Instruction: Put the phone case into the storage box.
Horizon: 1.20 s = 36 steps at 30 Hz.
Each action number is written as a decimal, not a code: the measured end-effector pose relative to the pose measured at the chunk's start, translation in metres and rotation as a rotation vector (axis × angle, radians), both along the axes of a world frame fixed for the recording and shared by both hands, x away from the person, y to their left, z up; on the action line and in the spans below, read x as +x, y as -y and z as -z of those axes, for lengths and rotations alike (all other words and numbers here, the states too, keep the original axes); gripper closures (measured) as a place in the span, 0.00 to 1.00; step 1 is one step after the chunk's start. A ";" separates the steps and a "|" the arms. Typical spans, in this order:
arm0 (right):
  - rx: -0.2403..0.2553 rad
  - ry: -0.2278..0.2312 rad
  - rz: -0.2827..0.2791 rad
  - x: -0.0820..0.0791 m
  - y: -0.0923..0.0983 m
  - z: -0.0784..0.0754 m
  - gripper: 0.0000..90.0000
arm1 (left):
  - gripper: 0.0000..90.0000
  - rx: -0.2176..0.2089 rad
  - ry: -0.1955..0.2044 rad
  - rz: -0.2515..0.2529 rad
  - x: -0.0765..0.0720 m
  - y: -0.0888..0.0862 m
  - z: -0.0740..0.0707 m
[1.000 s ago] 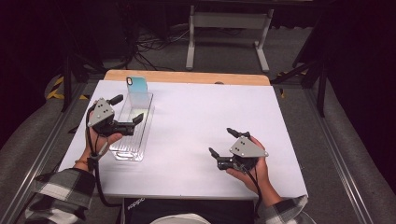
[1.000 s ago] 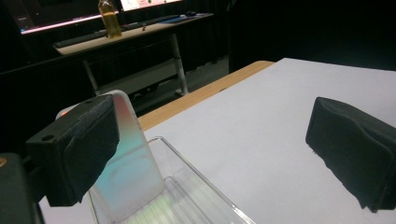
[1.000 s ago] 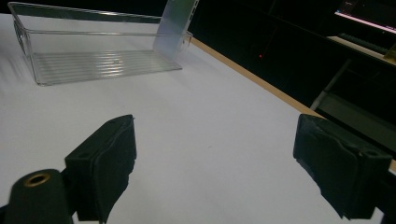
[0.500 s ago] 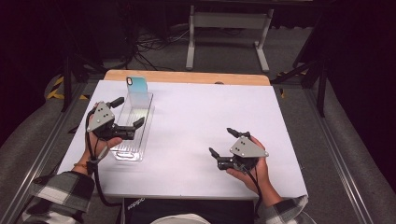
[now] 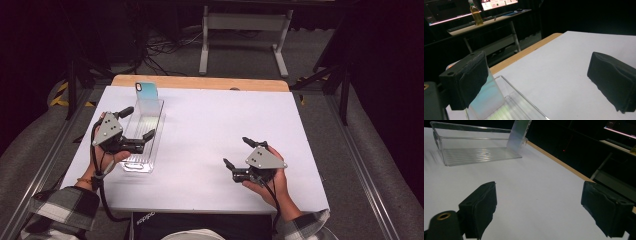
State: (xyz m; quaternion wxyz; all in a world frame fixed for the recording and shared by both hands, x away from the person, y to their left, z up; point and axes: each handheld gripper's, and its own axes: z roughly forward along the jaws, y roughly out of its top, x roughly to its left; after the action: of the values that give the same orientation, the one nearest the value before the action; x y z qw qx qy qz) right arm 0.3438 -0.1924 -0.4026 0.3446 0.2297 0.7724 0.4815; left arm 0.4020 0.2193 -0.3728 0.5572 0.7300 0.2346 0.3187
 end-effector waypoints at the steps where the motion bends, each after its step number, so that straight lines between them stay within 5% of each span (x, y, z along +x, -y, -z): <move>1: 0.000 0.002 0.001 0.000 0.000 0.000 0.15 | 0.04 -0.002 0.002 0.003 -0.001 0.000 0.000; 36: 0.002 0.001 -0.006 -0.002 -0.002 -0.001 0.15 | 0.06 0.004 0.028 0.071 -0.034 0.007 0.001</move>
State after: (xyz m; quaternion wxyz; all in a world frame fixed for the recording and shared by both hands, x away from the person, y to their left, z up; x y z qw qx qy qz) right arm 0.3423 -0.1907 -0.4011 0.3435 0.2272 0.7725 0.4834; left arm 0.3680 0.2119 -0.3734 0.5701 0.7344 0.2000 0.3093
